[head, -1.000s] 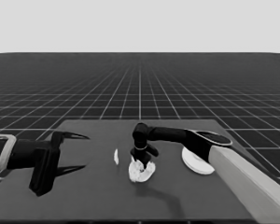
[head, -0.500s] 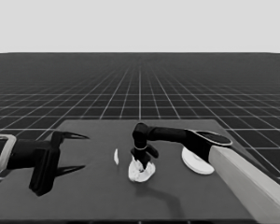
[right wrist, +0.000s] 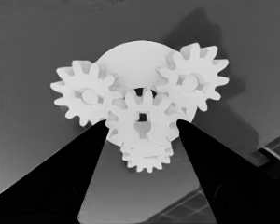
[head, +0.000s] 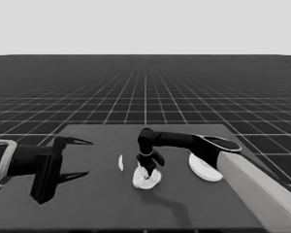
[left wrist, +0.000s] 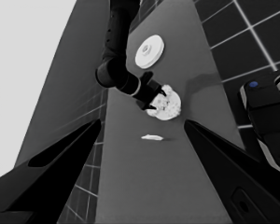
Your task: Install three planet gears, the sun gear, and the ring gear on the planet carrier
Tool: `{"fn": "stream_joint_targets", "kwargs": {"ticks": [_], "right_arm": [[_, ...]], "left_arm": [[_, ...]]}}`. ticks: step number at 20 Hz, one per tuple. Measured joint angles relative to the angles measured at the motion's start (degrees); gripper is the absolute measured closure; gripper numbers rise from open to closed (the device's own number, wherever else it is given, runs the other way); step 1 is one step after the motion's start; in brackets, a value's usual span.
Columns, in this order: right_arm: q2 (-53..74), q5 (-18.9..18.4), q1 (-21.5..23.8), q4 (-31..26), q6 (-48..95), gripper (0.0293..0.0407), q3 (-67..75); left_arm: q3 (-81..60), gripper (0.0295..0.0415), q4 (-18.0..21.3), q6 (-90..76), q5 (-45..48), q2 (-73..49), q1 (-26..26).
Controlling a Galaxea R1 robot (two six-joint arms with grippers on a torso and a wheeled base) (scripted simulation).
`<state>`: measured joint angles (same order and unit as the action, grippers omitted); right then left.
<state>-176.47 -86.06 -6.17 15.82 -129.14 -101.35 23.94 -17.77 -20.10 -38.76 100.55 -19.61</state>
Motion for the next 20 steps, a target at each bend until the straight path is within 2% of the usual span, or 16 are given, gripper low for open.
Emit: {"fn": "stream_joint_targets", "kwargs": {"ticks": [10, 12, 13, 15, 20], "right_arm": [[0.0, 0.0, 0.0, 0.0, -6.0, 0.0391, 0.0], [0.0, 0.0, 0.0, 0.0, -6.6, 0.0331, 0.0], [0.0, 0.0, 0.0, 0.0, -6.7, 0.0320, 0.0], [0.0, 0.0, 0.0, 0.0, -6.8, 0.0316, 0.0], [0.0, 0.0, 0.0, 0.0, -6.9, 0.0315, 0.0]], "left_arm": [[0.0, 0.0326, 0.0, 0.0, 0.0, 0.0, 0.0], [0.0, 0.0326, 0.0, 0.0, 0.0, 0.0, 0.0], [0.0, 0.0326, 0.0, 0.0, 0.0, 0.0, 0.0], [0.0, 0.0326, 0.0, 0.0, 0.0, 0.0, 0.0], [0.0, 0.0326, 0.0, 0.0, 0.0, 0.0, 0.0]]}}
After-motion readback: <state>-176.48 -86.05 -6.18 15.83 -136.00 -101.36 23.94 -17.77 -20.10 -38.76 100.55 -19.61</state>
